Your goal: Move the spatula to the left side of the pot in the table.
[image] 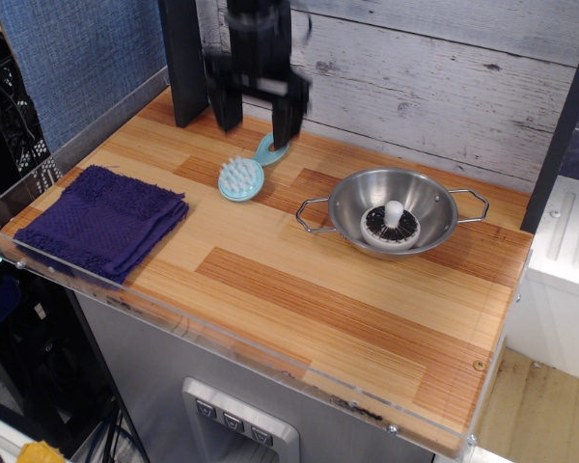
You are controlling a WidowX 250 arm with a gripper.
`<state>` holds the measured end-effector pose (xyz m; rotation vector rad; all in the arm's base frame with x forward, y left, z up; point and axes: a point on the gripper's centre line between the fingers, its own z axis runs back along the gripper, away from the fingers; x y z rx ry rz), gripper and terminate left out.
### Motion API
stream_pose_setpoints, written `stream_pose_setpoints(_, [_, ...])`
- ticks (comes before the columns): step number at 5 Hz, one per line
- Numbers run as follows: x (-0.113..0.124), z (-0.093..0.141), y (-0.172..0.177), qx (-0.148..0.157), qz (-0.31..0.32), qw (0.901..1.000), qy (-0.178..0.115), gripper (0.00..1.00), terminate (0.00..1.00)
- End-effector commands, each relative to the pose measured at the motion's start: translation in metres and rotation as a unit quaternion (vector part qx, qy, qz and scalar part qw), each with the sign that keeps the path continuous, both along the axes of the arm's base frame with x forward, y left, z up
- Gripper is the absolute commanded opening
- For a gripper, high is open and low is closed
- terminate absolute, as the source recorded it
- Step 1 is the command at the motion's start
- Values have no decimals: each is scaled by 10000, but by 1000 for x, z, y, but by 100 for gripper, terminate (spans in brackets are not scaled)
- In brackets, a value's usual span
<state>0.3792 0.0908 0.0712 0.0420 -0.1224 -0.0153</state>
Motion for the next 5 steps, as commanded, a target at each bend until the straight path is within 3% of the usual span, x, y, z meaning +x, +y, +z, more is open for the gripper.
stream_pose_setpoints(1, [-37, 77, -33, 69, -277, 9993, -226, 100, 0])
stream_pose_setpoints(4, [-56, 90, -63, 108, -488, 9983, -313, 100, 0])
stream_pose_setpoints(5, [-56, 90, -63, 108, -488, 9983, -313, 100, 100])
